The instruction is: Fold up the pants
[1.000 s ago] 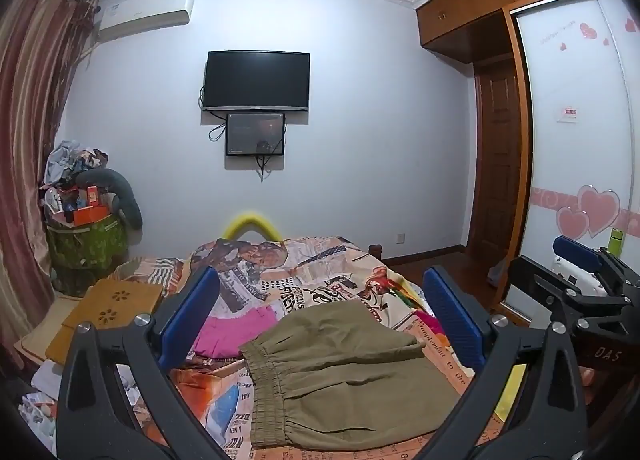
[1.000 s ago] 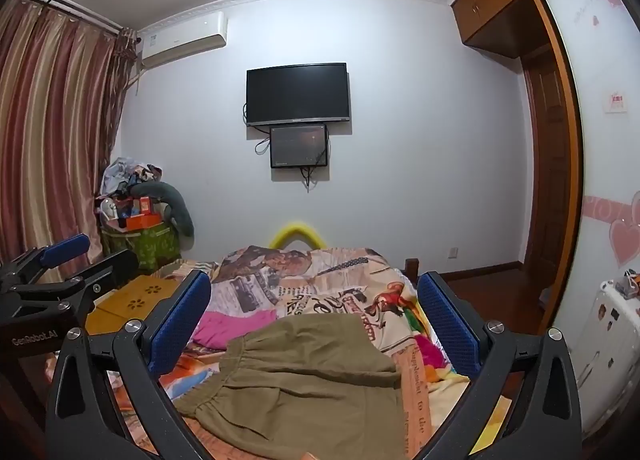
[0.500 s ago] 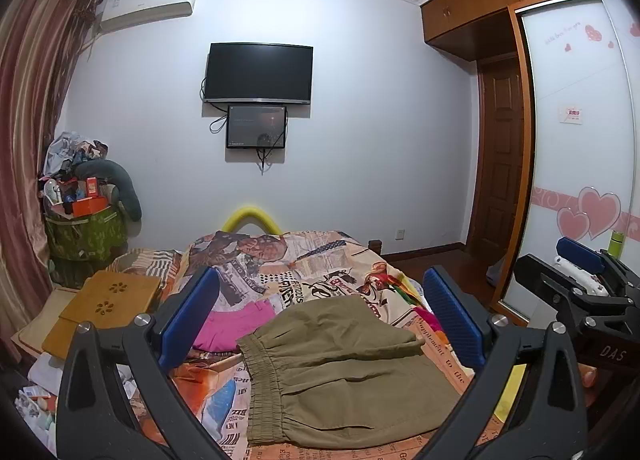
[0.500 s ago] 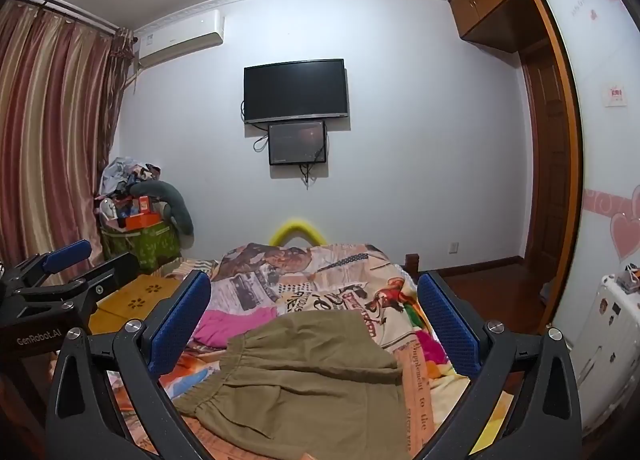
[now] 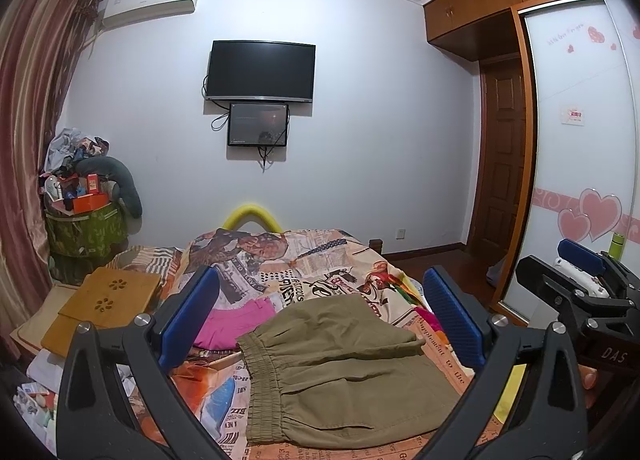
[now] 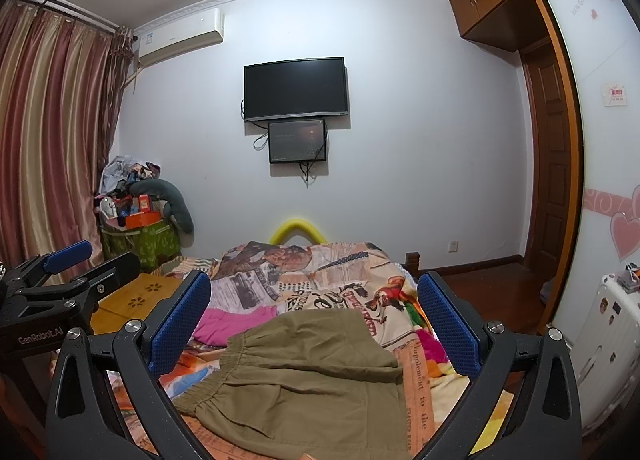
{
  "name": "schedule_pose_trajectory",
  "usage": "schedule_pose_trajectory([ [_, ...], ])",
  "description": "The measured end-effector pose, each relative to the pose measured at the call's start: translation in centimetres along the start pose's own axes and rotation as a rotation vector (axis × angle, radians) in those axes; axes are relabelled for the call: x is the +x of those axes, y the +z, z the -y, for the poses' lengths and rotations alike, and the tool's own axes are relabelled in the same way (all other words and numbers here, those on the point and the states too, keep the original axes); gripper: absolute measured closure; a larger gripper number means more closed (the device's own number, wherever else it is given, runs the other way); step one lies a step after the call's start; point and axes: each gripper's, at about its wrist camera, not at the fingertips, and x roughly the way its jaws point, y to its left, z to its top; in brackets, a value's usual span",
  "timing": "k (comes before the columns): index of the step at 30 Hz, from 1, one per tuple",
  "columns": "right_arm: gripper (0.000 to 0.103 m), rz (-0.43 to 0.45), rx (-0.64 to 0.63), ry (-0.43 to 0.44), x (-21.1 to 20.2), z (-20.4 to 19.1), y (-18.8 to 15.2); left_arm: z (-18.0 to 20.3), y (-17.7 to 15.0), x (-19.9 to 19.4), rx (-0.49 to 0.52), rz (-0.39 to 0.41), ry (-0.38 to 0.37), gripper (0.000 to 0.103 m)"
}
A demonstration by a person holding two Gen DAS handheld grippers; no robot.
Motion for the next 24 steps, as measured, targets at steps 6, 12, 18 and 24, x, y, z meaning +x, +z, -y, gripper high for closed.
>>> schedule_pose_trajectory([
  [6, 0.0, -0.001, -0.001, 0.0, -0.01, -0.04, 0.04, 0.0, 0.02, 0.05, 0.0, 0.003, 0.003, 0.0],
  [12, 0.0, -0.001, -0.001, 0.0, -0.02, -0.05, 0.09, -0.06, 0.06, 0.08, 0.0, 0.003, 0.005, 0.0],
  [18, 0.0, -0.002, -0.001, 0.001, -0.02, -0.05, 0.11, -0.14, -0.04, 0.15, -0.001, 0.0, 0.005, 0.0],
  [24, 0.0, -0.003, -0.002, 0.001, 0.04, -0.06, 0.11, -0.21, -0.09, 0.22, -0.003, -0.004, 0.005, 0.0],
])
